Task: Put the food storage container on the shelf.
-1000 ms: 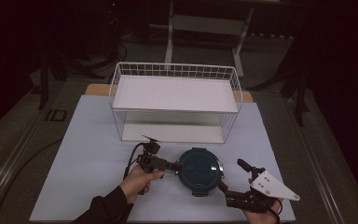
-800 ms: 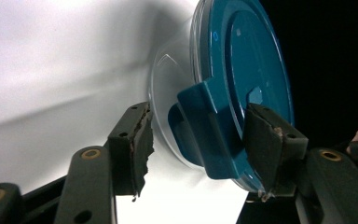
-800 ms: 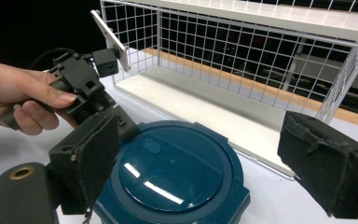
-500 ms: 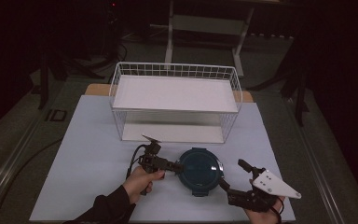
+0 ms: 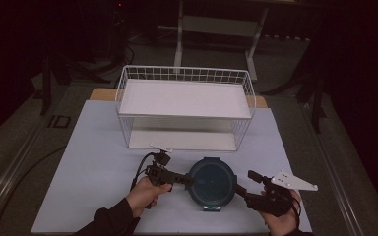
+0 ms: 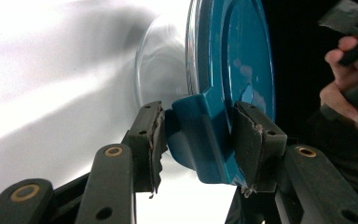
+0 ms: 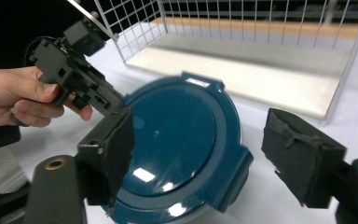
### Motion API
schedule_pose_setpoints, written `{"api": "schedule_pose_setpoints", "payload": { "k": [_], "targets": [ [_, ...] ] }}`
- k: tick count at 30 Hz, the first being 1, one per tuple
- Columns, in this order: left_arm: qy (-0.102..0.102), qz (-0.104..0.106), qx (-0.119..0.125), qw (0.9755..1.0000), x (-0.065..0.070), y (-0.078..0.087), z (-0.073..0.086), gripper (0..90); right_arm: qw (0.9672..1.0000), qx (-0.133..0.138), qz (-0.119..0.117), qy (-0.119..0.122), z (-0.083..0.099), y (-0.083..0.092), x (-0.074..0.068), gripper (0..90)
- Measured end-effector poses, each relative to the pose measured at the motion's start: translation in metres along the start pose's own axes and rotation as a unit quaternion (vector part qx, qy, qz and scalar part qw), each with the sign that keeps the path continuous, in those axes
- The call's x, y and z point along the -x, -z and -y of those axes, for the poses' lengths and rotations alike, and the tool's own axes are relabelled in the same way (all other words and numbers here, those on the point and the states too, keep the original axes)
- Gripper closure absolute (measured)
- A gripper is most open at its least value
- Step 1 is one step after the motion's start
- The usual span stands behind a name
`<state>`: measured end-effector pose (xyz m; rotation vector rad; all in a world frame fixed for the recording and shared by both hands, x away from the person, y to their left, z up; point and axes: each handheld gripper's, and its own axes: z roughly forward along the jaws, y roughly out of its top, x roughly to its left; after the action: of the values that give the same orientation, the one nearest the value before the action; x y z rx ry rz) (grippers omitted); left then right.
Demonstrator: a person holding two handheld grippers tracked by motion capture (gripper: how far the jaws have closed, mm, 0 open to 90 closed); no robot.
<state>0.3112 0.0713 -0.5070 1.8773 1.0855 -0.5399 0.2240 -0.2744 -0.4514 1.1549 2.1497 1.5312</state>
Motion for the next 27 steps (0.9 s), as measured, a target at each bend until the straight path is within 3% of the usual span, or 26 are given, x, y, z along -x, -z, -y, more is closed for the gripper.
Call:
{"api": "schedule_pose_setpoints", "payload": {
  "k": [3,6,11,15,18,22,27],
  "targets": [
    [-0.015,-0.001,0.002,0.9999,0.002,0.001,0.002,55.1,0.9991,-0.02,-0.022,-0.03,0.002,-0.003,0.009,32.7],
    [-0.029,-0.003,0.005,0.9996,0.005,0.002,0.005,55.3,0.996,-0.042,-0.043,-0.065,0.008,-0.009,0.019,36.1],
    [-0.045,0.001,0.012,0.9989,0.007,0.004,0.011,56.4,0.9913,-0.062,-0.048,-0.105,0.014,-0.015,0.032,39.3],
    [-0.054,0.002,0.015,0.9984,0.007,0.006,0.015,56.8,0.984,-0.083,-0.075,-0.139,0.02,-0.021,0.038,43.0],
    [-0.067,0.002,0.013,0.9977,0.009,0.006,0.017,57.2,0.9759,-0.093,-0.106,-0.166,0.024,-0.026,0.042,45.9],
    [-0.073,0.001,0.013,0.9972,0.01,0.007,0.018,57.5,0.9692,-0.106,-0.126,-0.183,0.027,-0.029,0.044,50.6],
    [-0.071,0.002,0.021,0.9973,0.01,0.007,0.02,57.6,0.9671,-0.12,-0.126,-0.186,0.028,-0.031,0.043,54.1]
  ]
}}
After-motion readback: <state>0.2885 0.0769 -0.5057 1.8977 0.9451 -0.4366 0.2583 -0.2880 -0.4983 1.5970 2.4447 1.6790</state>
